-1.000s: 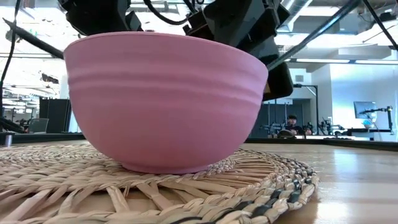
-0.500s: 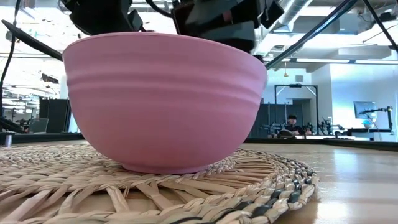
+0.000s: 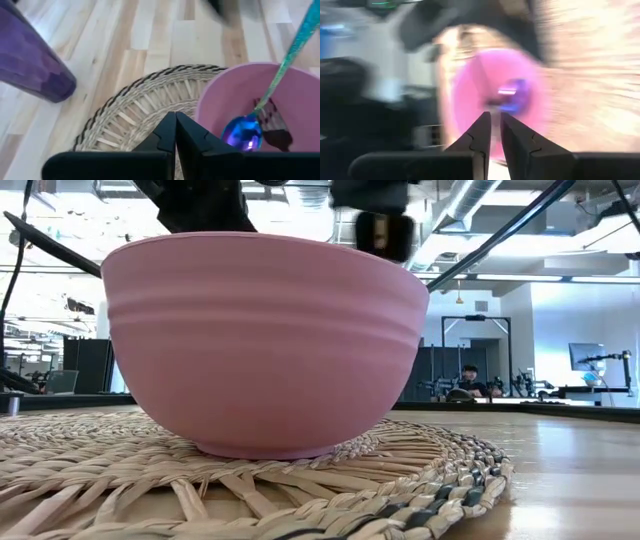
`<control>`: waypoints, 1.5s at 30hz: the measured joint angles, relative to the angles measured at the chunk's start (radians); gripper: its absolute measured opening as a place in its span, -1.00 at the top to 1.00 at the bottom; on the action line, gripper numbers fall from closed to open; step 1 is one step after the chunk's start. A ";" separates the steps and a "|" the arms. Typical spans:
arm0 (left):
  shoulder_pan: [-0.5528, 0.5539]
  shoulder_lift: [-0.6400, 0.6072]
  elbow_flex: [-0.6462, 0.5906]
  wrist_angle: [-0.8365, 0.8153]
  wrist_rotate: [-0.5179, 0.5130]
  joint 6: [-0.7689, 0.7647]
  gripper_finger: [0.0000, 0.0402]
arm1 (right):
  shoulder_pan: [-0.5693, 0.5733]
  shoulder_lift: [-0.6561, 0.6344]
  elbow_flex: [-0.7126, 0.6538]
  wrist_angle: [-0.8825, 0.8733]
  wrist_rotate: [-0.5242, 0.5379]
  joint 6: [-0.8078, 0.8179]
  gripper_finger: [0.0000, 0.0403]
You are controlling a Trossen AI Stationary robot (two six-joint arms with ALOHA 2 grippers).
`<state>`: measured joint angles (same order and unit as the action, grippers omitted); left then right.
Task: Pick & Place Utensil
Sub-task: Put the purple cup on the brown mat
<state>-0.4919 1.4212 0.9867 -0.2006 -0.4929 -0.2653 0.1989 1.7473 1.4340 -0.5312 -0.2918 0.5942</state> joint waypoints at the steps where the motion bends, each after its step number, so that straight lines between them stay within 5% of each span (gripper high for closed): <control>1: 0.000 0.000 0.000 0.000 -0.005 0.000 0.97 | 0.000 -0.029 0.001 -0.072 0.083 -0.019 0.82; 4: 0.000 -0.001 -0.002 -0.004 -0.009 0.000 0.96 | 0.001 -0.100 0.002 -0.218 0.307 -0.062 0.83; 8: 0.006 -0.021 -0.003 -0.002 -0.028 0.003 0.95 | -0.008 -0.166 0.002 -0.282 0.479 -0.075 0.85; 22: 0.065 -0.192 -0.003 0.006 -0.266 0.085 0.94 | -0.107 -0.176 0.001 -0.288 0.582 -0.282 0.85; 35: 0.115 -0.217 -0.003 0.004 -0.268 0.181 0.92 | -0.209 -0.157 0.001 -0.290 0.584 -0.277 0.67; 45: 0.259 -0.222 -0.002 0.001 -0.156 0.183 0.55 | -0.250 -0.035 0.002 -0.276 0.545 -0.301 0.42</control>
<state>-0.2331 1.1988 0.9844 -0.1997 -0.6493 -0.0822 -0.0507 1.7119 1.4359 -0.8068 0.2536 0.2928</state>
